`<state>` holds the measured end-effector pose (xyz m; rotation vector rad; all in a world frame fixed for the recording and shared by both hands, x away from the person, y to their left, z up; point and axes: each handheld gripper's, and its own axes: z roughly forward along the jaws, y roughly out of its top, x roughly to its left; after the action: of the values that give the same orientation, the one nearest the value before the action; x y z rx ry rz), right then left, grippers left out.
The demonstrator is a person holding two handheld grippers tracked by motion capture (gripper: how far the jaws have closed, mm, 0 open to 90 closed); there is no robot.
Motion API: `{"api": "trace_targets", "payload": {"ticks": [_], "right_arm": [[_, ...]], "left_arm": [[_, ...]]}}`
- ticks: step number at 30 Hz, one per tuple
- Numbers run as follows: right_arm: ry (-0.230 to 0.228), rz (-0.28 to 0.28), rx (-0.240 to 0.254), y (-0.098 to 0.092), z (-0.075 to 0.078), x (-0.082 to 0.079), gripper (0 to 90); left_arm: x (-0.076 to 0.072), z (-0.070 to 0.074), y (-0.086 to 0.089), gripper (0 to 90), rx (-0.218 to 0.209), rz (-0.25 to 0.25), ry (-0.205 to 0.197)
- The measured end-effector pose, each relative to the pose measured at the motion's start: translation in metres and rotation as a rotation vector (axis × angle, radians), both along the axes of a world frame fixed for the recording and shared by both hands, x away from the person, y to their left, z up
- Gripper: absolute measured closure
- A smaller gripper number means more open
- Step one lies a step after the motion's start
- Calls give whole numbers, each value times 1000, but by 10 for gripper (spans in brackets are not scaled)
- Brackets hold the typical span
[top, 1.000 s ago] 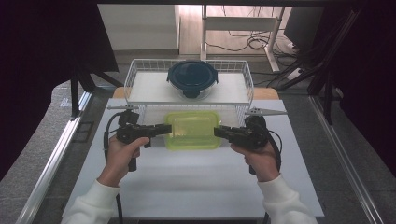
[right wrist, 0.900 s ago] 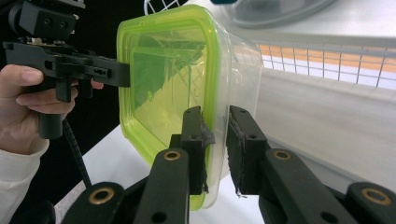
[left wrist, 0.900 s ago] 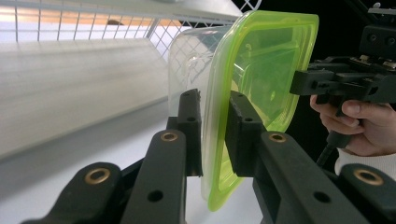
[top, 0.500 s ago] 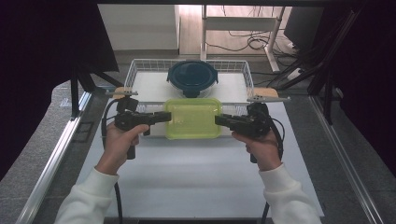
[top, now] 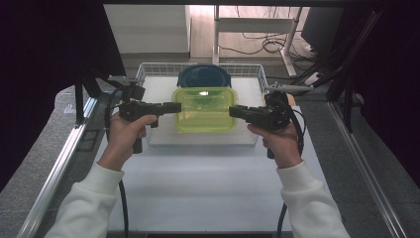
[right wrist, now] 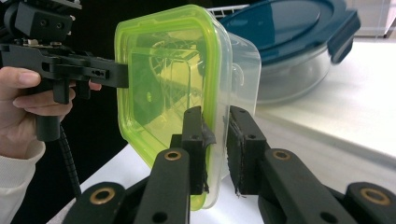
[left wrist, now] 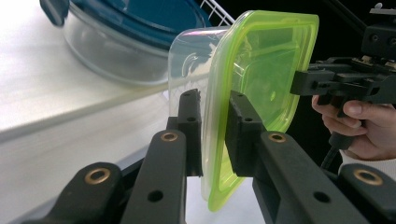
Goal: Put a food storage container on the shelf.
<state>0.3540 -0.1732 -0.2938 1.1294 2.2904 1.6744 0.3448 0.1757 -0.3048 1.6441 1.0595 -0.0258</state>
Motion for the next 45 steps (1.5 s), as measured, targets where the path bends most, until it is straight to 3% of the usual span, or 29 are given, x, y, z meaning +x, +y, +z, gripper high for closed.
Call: {"api": "trace_targets", "payload": {"ticks": [12, 23, 27, 34, 41, 45], "right_arm": [[0, -3, 6, 1, 16, 16, 777], [23, -23, -4, 7, 41, 41, 778], [34, -30, 1, 9, 49, 53, 779], [72, -38, 13, 12, 57, 71, 781], [148, -52, 14, 14, 52, 92, 783], [192, -63, 41, 13, 45, 105, 783]], "left_arm": [[15, 19, 1, 780, 11, 2, -8], [49, 40, 6, 780, -13, 1, 42], [59, 49, 8, 782, -4, 6, 49], [74, 61, 8, 785, 19, 20, 66], [93, 53, 7, 788, 34, 44, 109], [105, 50, 10, 777, -10, 42, 130]]}}
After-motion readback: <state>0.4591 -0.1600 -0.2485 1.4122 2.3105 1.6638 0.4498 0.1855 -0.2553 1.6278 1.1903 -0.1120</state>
